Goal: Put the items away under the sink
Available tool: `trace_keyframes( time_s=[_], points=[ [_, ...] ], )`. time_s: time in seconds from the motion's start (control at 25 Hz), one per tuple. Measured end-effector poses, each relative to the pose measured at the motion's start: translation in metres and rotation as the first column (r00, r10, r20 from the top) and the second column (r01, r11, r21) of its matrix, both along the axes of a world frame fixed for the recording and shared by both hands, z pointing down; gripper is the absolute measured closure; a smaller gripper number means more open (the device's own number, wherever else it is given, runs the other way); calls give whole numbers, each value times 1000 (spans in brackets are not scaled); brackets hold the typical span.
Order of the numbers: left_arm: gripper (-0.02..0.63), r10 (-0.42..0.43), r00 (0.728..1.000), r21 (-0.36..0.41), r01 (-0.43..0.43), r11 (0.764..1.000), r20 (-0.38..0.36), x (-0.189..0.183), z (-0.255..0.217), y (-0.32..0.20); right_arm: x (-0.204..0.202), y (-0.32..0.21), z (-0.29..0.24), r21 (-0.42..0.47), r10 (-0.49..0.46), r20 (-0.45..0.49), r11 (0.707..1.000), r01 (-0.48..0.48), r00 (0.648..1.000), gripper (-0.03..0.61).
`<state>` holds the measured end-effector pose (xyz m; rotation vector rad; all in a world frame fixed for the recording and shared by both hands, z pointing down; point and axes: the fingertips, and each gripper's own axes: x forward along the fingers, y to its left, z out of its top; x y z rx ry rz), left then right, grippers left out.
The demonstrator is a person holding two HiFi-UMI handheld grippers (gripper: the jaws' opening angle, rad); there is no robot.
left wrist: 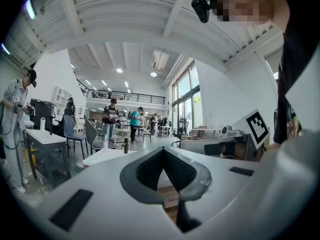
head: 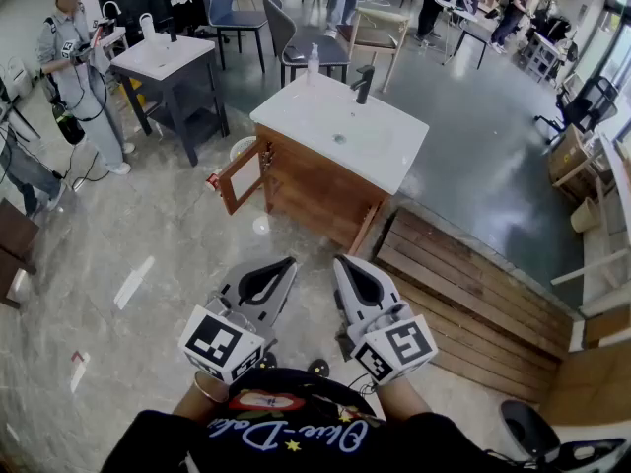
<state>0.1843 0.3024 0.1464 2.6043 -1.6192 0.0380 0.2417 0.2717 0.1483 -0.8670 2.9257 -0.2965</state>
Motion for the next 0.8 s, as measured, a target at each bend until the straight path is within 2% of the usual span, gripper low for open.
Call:
trace_keyframes(
  time_s=[0.8],
  points=[
    [606, -31, 999, 2, 31, 1000, 8, 32, -3, 1, 36, -3, -1, -13, -8, 24, 1000, 8, 1000, 571]
  ],
)
